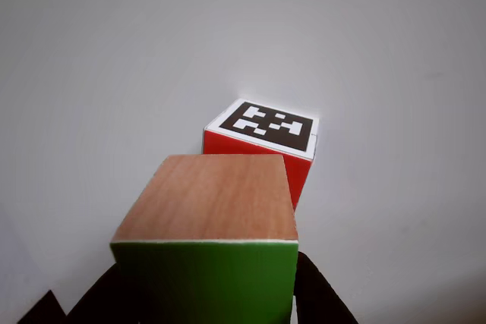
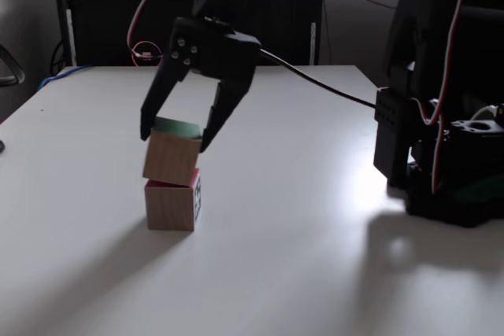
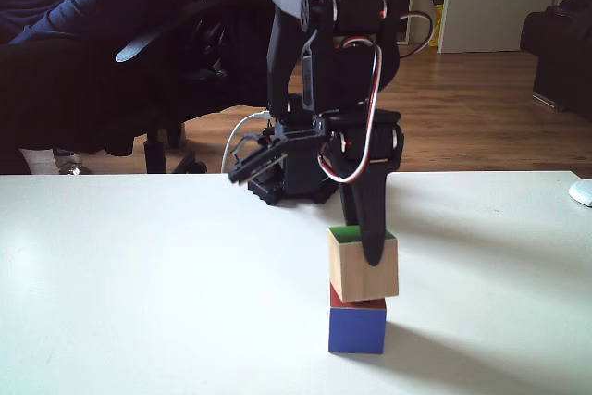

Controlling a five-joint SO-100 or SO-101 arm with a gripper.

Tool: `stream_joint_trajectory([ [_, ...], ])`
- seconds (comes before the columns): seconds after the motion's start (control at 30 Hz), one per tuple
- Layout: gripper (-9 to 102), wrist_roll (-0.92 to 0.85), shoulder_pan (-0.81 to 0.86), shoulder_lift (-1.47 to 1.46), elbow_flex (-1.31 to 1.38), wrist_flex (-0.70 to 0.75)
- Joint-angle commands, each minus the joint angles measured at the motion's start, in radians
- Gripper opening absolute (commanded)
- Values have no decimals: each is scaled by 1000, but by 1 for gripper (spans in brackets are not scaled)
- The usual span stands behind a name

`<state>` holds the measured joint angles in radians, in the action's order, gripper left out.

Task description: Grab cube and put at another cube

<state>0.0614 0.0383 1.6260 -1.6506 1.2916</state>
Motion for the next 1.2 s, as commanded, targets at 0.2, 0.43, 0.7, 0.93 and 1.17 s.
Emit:
stream_joint_trajectory([
  [0.2, 37, -8, 9, -6, 40, 17],
  [0.43, 41, -2, 11, 106, 6, 54],
  [0.7, 42, -17, 14, 931, -353, 103],
  [0.93, 17, -46, 132, 1660, -983, -77],
  [1.17, 0, -91, 153, 1663, -1267, -239],
])
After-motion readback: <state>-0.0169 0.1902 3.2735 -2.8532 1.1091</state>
